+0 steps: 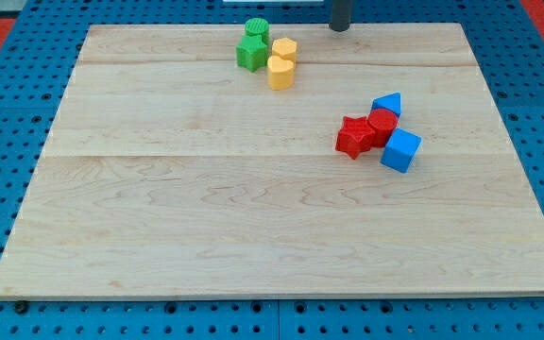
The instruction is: Push the green circle towards the bottom left
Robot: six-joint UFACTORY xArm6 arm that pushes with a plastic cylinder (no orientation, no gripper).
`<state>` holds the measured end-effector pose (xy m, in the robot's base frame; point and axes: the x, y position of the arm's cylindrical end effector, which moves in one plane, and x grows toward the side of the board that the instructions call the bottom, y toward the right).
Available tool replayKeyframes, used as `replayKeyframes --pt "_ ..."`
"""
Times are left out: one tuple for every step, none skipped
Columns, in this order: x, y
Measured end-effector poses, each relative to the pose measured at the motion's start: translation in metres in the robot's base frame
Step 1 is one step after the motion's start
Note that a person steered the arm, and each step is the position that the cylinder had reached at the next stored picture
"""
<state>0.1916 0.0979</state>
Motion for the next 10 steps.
replayKeyframes --pt "0.001 -0.007" --pt "0.002 -0.017" --pt "0.002 -0.018" --pt "0.001 -0.043" --pt "0.003 -0.082" --pt "0.031 -0.148" --pt "0.063 -0.228" --pt "0.025 -0.263" --pt "0.035 -0.323" --pt "0.069 -0.296"
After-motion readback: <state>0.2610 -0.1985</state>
